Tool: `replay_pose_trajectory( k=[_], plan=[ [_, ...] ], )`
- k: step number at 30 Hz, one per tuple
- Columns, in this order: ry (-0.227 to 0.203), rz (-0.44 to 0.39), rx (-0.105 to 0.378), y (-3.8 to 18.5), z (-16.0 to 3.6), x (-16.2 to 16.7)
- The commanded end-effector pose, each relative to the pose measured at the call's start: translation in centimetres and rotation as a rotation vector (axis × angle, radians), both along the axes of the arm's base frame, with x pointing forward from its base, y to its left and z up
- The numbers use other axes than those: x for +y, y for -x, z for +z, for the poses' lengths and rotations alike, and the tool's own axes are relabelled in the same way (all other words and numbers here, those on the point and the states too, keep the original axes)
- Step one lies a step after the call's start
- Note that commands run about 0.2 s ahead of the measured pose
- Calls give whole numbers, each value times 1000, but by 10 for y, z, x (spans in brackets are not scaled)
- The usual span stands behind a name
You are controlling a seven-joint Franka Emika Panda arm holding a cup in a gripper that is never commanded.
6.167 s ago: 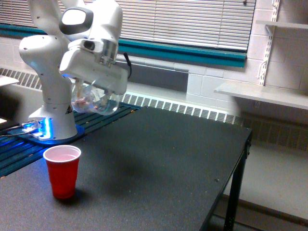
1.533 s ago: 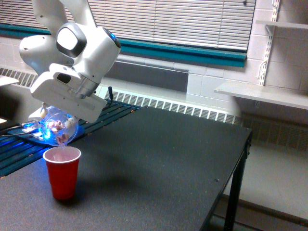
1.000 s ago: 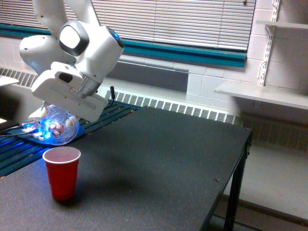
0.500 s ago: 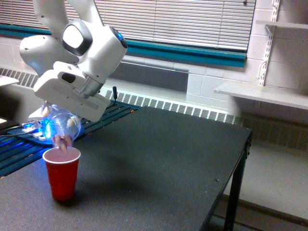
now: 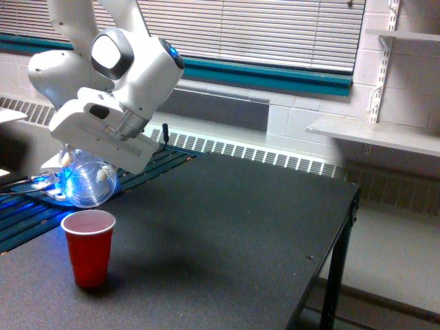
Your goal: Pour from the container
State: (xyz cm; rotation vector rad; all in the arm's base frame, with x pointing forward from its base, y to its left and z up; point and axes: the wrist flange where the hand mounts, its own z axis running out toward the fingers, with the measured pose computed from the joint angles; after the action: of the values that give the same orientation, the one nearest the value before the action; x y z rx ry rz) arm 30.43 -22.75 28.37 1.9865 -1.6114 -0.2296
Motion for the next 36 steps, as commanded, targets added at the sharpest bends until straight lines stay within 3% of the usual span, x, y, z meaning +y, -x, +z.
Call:
replay_pose_trajectory(
  k=[1,25,36],
  plan=[
    [-19,18,-15,-1,0,0],
    [-13,67,-144,-6,8,-2],
    [-44,132,-147,-20,-10,-1]
  ],
)
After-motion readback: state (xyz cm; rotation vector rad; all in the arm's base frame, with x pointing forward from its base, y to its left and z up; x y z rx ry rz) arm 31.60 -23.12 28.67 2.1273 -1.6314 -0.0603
